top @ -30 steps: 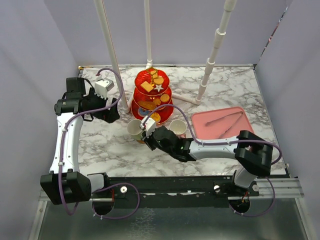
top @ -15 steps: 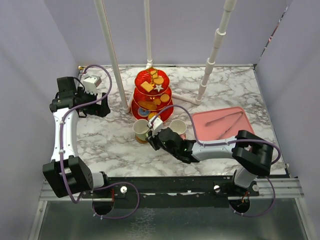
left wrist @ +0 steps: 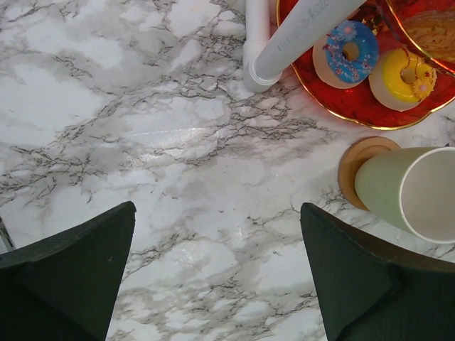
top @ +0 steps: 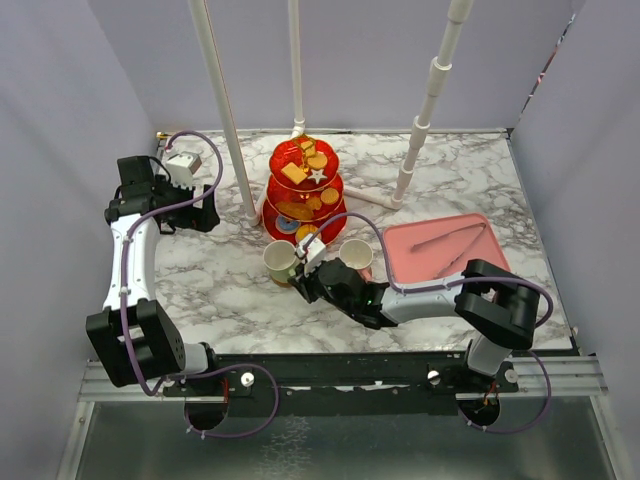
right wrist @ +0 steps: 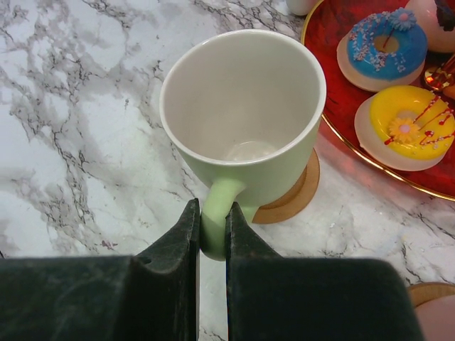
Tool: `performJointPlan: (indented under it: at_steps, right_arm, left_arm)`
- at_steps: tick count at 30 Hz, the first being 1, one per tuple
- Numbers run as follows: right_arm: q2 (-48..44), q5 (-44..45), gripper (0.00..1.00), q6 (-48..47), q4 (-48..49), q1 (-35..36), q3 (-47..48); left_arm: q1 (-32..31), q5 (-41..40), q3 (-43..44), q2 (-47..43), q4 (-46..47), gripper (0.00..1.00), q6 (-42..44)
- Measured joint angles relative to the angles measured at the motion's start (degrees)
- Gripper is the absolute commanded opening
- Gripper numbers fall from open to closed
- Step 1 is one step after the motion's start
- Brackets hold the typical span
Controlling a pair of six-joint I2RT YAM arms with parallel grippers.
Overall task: Serve the afternoon tea
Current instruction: Place the cup on the coaster.
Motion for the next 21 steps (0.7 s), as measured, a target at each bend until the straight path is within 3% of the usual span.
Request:
performJointPlan:
  at_steps: [3, 10, 21]
  right_arm:
    - [0.39, -0.2, 0.18, 0.37, 0.74, 0.0, 0.0]
    - [0.39, -0.13, 0.53, 0.74, 2.03, 0.0, -0.02]
    - [-3.82, 0.59, 0.74, 0.39, 1.33, 0.0, -0.74]
  left_arm:
    - [0.31, -0.15, -1.33, 0.02, 0.94, 0.99, -0.15]
    - [1.16, -1.22, -2.8, 1.62, 4.46, 0.99, -1.42]
    - [2.21, -1.22, -2.84, 4.28, 8.0, 0.99, -3.23]
